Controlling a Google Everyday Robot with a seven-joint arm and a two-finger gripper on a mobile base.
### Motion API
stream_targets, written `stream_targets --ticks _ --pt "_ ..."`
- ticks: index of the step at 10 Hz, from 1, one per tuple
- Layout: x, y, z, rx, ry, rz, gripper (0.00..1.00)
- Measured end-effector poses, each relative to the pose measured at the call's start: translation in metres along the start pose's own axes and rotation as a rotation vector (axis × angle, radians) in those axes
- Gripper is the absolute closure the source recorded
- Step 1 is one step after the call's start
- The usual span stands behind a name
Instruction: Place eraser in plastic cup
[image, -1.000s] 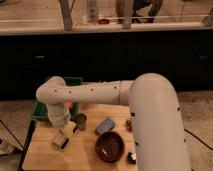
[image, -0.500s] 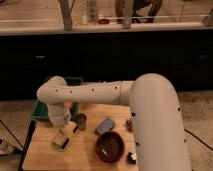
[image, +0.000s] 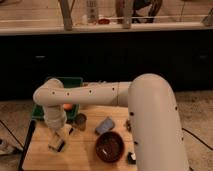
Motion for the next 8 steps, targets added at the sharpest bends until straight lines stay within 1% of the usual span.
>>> stream_targets --ticks 3,6,7,8 --pt "-0.012 -0.008 0.006 0.011 -0.013 -0.046 1.00" --pt "-0.016 -0.016 0.008 0.024 -0.030 -0.076 0.99" --pt "-0.018 -0.018 0.008 0.029 -0.037 -0.083 0.93" --pt "-0.018 -0.020 0.008 0.034 -0.040 -0.089 0.83"
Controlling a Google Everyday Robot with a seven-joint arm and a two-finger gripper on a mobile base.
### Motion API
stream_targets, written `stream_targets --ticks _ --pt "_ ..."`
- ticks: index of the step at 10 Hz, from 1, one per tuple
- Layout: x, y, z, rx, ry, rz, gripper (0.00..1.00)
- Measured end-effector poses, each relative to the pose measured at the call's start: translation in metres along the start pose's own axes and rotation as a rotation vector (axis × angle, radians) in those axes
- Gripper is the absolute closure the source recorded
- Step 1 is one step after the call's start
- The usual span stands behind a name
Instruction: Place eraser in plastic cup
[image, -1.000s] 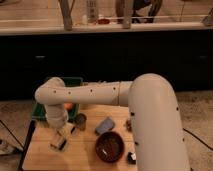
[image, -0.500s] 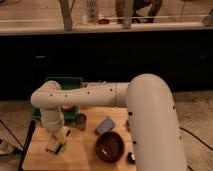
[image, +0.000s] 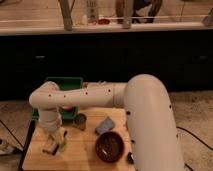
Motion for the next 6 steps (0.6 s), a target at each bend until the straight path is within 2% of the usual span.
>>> stream_targets --ticks 6 --pt "0.0030 -0.0005 -0.0044 0.016 -0.002 -0.006 0.24"
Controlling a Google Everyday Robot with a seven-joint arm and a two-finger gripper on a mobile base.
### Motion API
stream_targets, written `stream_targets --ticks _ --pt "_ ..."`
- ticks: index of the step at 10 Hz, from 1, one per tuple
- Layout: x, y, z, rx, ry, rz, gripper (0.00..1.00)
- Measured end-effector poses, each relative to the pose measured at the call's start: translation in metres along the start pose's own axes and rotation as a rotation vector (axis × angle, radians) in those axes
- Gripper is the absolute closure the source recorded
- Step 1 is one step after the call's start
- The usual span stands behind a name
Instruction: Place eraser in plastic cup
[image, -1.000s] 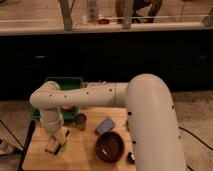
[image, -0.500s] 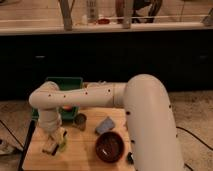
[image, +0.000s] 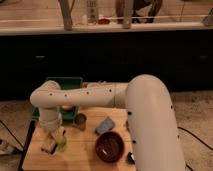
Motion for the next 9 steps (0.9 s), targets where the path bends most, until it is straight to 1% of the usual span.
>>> stream_targets --ticks 1,4,9 --pt "0.0000 -0.0006 -0.0004 0.000 0.001 -0.003 0.21" --pt "0.0007 0.0016 -0.0004 -0.011 0.003 -0.016 0.21" --pt "0.0023 0.0055 -0.0023 -0.009 0.006 -0.031 0.21"
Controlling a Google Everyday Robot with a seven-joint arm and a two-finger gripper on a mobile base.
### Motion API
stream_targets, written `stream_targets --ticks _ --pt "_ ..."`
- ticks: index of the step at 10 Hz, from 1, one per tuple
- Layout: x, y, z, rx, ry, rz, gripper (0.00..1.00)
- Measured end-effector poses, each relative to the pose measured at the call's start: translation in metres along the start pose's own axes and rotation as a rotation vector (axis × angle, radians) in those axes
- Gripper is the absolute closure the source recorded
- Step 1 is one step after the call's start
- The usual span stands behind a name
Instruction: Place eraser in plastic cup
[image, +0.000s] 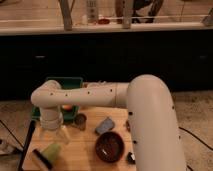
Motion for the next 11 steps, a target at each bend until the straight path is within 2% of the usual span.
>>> stream_targets --ticks 8,11 --pt "0.000 -0.002 -0.008 0.016 0.007 -0.006 0.21" --pt "0.000 -0.002 -0.011 0.032 0.017 -0.009 0.21"
